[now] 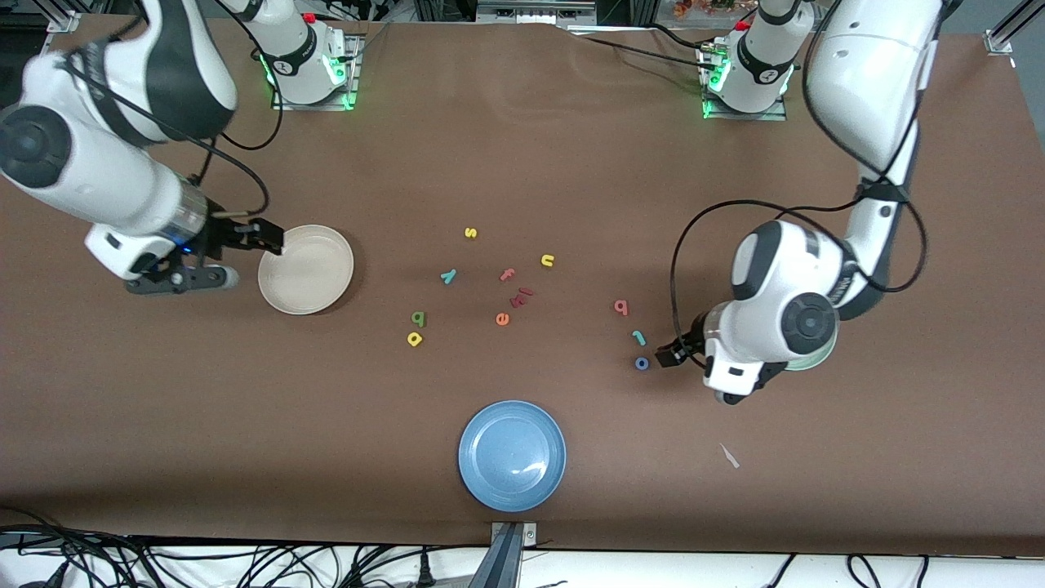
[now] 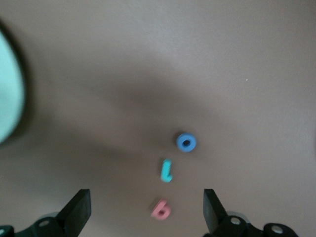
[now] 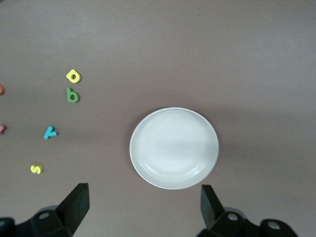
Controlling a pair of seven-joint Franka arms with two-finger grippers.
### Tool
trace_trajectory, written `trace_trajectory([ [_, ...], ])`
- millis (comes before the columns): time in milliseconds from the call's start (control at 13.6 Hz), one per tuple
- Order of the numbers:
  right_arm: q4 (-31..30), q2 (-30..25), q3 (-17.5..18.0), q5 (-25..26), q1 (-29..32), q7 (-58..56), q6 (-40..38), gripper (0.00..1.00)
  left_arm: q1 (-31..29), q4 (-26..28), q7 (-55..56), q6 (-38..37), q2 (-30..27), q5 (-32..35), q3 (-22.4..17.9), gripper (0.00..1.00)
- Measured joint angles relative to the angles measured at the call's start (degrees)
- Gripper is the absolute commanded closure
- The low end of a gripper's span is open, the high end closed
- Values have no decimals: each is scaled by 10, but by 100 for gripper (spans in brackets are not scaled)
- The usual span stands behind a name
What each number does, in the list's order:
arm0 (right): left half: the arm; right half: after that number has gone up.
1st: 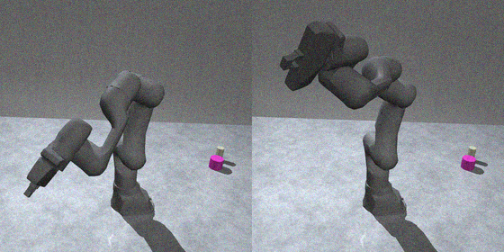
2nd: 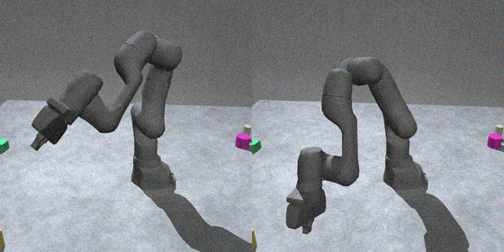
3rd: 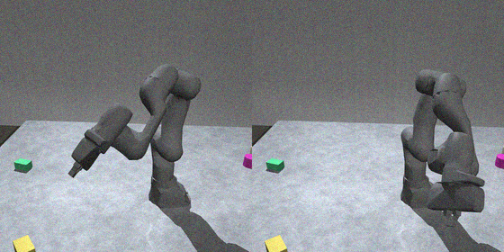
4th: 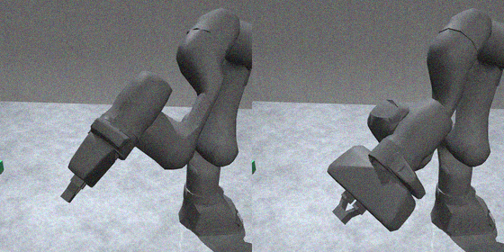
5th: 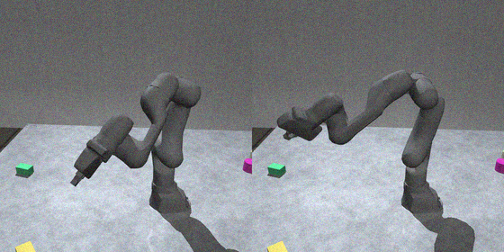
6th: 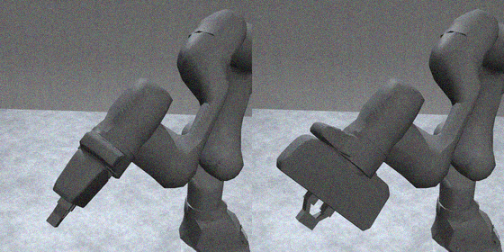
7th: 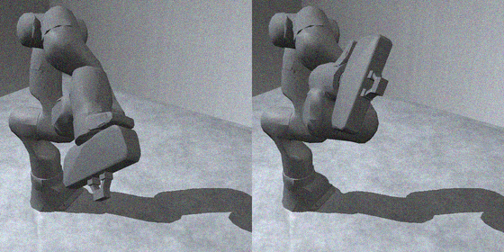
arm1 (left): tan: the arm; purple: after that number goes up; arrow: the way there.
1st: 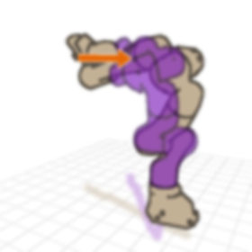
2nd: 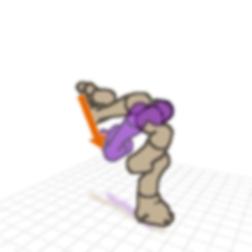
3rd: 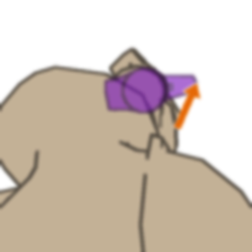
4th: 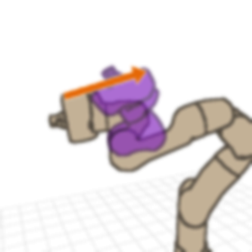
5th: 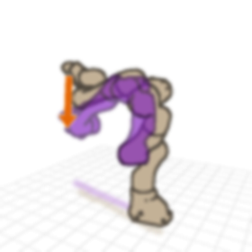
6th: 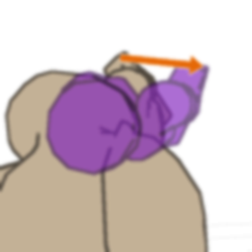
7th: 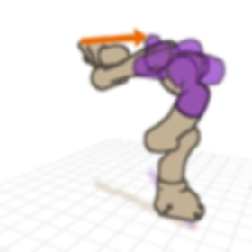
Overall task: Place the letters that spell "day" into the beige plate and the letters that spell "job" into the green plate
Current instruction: 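Reach the right gripper to the green b while the left gripper reaches the l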
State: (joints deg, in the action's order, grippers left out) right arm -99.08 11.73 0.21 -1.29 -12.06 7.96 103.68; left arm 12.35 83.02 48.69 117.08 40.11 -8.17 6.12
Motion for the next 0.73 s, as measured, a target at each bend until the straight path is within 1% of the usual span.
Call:
trace_trajectory([
  [73, 0, 14, 0, 0, -14, 20, 12, 0, 4, 16, 6, 24, 3, -1, 0, 1],
  [147, 0, 28, 0, 0, -30, 49, 31, 0, 8, 27, 8, 40, 5, -7, 0, 13],
  [220, 0, 43, 1, 0, -47, 83, 52, 0, 10, 34, 10, 53, 8, -12, 0, 19],
  [294, 0, 59, 1, 0, -64, 114, 74, 0, 12, 38, 14, 61, 12, -13, 0, 30],
  [367, 0, 75, 1, 0, -79, 136, 96, 1, 14, 39, 19, 66, 15, -13, 0, 38],
  [440, -1, 95, 1, 1, -91, 149, 123, 5, 16, 41, 25, 67, 19, -13, 0, 40],
  [587, -3, 142, 2, 1, -110, 158, 181, 25, 22, 47, 38, 75, 26, -13, 0, 41],
  [661, -2, 162, 1, 1, -118, 162, 201, 35, 25, 51, 46, 91, 33, -13, 0, 41],
  [734, -2, 176, 2, 1, -127, 169, 220, 38, 29, 54, 52, 108, 41, -13, 0, 41],
])
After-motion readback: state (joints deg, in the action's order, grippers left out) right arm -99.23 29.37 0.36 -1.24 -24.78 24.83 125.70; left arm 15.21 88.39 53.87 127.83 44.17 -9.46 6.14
